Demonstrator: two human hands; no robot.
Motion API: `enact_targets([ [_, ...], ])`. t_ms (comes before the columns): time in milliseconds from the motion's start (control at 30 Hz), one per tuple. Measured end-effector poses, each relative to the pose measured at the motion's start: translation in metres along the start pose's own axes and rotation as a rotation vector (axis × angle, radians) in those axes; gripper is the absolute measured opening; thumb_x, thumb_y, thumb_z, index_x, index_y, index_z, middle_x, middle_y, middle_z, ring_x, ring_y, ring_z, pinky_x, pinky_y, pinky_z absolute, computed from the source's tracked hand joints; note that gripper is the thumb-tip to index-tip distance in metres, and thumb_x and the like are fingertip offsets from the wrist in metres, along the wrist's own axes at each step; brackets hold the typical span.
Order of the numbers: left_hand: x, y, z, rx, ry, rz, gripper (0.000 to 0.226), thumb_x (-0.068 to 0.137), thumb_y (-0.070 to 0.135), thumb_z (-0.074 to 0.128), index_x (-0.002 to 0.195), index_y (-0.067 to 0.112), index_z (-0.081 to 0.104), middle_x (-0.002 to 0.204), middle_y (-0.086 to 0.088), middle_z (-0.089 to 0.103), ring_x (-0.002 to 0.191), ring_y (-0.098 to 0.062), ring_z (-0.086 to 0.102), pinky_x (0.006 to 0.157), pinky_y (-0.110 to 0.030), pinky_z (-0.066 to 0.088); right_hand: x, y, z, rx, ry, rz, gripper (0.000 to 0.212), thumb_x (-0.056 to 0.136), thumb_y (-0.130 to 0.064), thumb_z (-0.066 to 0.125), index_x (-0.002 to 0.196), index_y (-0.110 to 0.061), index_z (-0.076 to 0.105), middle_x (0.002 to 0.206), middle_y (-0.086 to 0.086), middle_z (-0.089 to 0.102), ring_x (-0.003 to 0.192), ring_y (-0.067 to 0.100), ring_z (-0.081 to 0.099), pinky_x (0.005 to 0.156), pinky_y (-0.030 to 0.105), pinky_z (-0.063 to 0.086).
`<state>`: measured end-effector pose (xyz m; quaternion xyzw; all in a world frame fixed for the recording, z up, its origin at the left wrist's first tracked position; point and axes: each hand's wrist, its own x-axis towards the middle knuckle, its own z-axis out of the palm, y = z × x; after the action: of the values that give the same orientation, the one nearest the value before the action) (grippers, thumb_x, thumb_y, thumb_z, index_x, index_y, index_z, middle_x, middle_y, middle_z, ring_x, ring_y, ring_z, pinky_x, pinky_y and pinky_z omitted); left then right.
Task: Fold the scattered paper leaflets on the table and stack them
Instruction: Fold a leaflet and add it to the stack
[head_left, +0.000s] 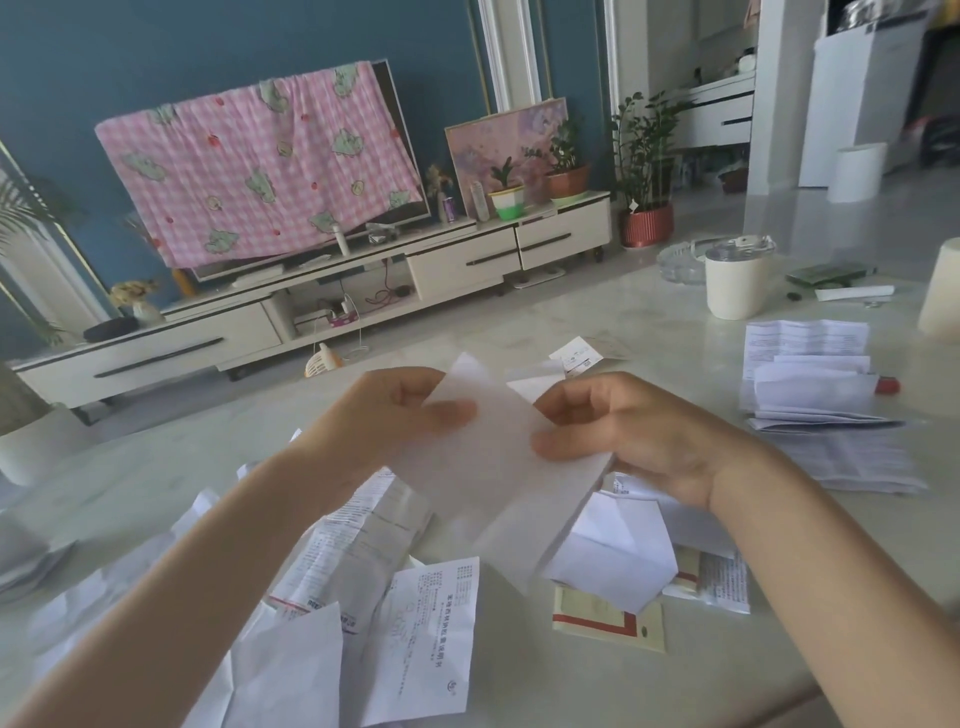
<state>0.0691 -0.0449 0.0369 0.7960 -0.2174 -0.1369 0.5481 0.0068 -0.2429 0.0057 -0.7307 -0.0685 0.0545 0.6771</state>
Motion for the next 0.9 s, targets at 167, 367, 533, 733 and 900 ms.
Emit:
enact_targets([
  [167, -0.003, 0.000, 0.007, -0.242, 0.013, -0.021, 0.030, 0.069, 0.026, 0.064, 0.095, 0.009, 0.066, 0.084, -0.005, 0.072, 0.072, -0.018, 0.069, 0.062, -0.027, 0.058, 0.007, 0.000, 0.001, 0.323, 0.259, -0.007, 0.008, 0.087, 0.005, 0.056, 0.088, -0.003, 0.059, 0.073, 0.006, 0.061, 0.047, 0.005, 0.058, 0.045, 0.015, 0.047],
  [367, -0.001, -0.002, 0.022, -0.047, 0.169, 0.003, 0.016, 0.091, 0.005, 0.054, 0.092, 0.014, 0.067, 0.090, -0.013, 0.071, 0.076, -0.027, 0.066, 0.066, -0.037, 0.059, 0.008, 0.003, 0.003, 0.175, 0.244, -0.003, 0.007, 0.092, -0.006, 0.052, 0.090, -0.008, 0.058, 0.069, 0.006, 0.061, 0.044, 0.015, 0.058, 0.038, 0.019, 0.041],
  [533, -0.003, -0.002, 0.025, -0.010, 0.146, 0.016, 0.028, 0.091, -0.003, 0.049, 0.087, 0.016, 0.068, 0.079, -0.007, 0.068, 0.060, -0.018, 0.060, 0.051, -0.024, 0.052, 0.004, 0.006, -0.012, 0.229, 0.135, 0.016, 0.022, 0.091, 0.000, 0.048, 0.094, -0.017, 0.061, 0.073, 0.006, 0.065, 0.041, 0.015, 0.055, 0.046, 0.023, 0.029],
  [733, -0.005, 0.002, 0.032, -0.141, 0.167, 0.003, 0.043, 0.087, -0.015, 0.039, 0.075, 0.011, 0.071, 0.077, -0.002, 0.070, 0.062, -0.011, 0.066, 0.053, -0.024, 0.055, 0.003, 0.009, -0.015, 0.122, 0.133, -0.028, 0.043, 0.088, 0.011, 0.037, 0.064, -0.013, 0.063, 0.063, 0.002, 0.062, 0.041, 0.014, 0.051, 0.036, 0.018, 0.033],
  [900, -0.002, 0.004, 0.036, -0.458, 0.092, -0.148, 0.015, 0.094, 0.017, 0.047, 0.090, 0.011, 0.060, 0.073, -0.008, 0.068, 0.059, -0.019, 0.065, 0.050, -0.028, 0.056, 0.004, 0.012, -0.015, -0.029, 0.227, -0.123, 0.042, 0.088, 0.010, 0.038, 0.068, -0.015, 0.066, 0.075, 0.001, 0.061, 0.062, 0.018, 0.049, 0.050, 0.022, 0.044],
])
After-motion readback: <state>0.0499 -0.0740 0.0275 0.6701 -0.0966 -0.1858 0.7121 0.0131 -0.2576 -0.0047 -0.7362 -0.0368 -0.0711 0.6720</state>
